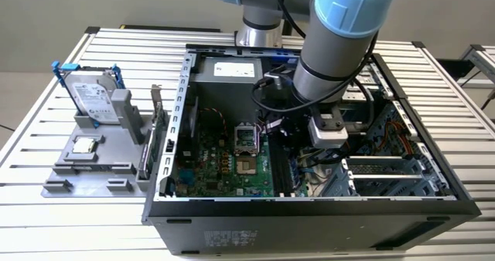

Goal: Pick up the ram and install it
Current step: 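Insert the ram into the slot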

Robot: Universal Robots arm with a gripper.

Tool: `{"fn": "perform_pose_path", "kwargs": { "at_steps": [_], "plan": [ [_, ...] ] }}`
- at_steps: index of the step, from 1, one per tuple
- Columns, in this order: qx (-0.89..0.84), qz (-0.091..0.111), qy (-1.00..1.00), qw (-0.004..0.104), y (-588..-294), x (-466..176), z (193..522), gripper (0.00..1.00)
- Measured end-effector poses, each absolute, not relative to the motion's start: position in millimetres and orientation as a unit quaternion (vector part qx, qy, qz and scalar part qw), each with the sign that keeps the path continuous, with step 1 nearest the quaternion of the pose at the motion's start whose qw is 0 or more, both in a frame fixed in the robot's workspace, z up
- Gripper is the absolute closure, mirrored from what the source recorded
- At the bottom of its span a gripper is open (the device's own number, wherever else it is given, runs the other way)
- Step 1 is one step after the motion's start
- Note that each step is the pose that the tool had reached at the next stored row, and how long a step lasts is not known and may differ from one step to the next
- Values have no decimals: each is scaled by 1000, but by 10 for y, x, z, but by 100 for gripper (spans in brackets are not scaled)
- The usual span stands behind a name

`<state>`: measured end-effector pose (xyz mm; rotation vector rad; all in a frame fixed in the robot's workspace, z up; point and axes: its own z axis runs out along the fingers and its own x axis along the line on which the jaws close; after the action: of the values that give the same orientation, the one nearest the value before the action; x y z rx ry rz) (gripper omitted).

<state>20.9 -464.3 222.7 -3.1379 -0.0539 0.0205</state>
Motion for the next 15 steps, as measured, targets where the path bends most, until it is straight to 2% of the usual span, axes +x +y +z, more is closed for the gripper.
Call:
{"fn": "perform_pose_path", "kwargs": {
  "at_steps": [15],
  "plan": [
    [-1000, 7, -17, 1, -4644, 208, 2168, 100]
  ]
}}
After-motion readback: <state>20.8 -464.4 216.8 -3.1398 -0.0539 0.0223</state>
